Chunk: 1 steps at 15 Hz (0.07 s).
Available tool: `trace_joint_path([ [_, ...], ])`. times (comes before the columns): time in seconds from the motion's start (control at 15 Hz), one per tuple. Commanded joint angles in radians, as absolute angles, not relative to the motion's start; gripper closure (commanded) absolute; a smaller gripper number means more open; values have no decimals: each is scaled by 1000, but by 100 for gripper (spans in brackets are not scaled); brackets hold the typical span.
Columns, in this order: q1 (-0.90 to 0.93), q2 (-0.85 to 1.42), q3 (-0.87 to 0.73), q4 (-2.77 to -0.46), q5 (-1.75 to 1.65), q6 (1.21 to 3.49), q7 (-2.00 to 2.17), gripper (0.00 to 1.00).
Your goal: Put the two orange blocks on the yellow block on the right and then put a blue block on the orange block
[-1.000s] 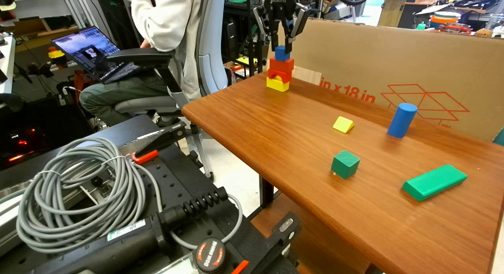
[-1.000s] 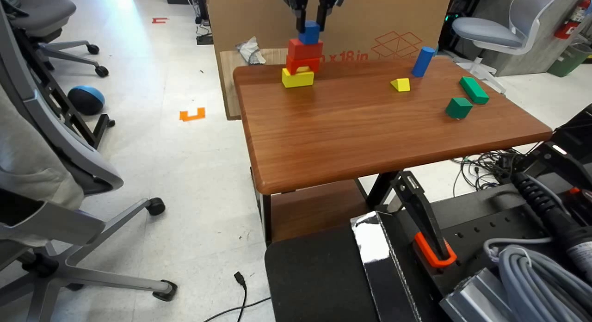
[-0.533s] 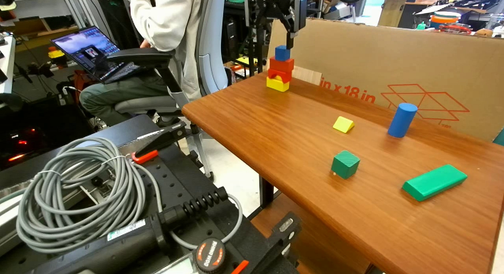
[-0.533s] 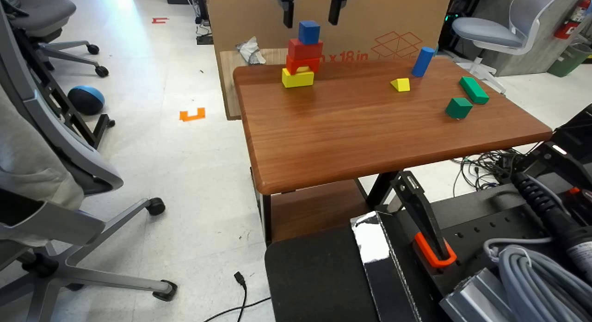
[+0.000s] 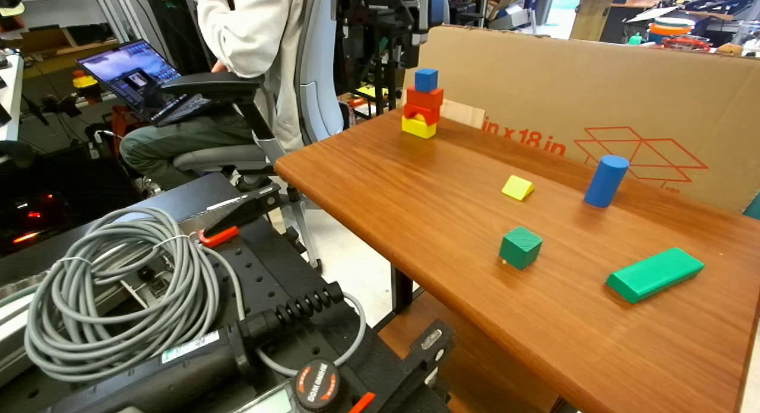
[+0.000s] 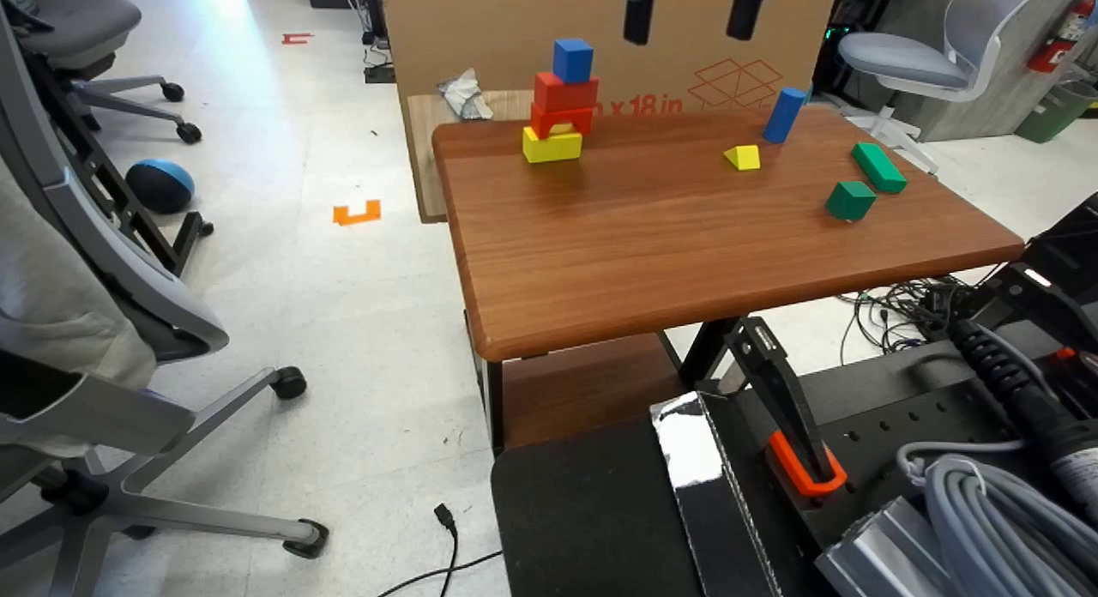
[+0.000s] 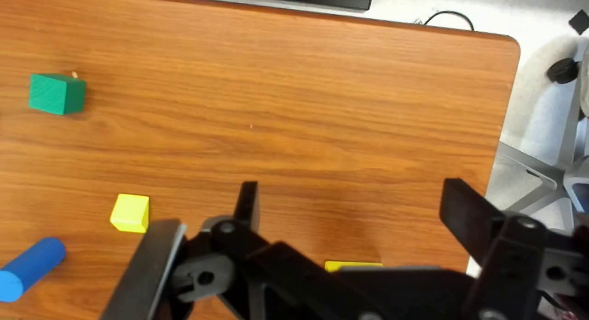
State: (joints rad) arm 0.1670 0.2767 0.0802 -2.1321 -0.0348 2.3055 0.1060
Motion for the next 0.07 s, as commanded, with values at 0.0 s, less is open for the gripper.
trace_joint_path([
  [0.0,159,267,88,-2141,-37,2302,109,0],
])
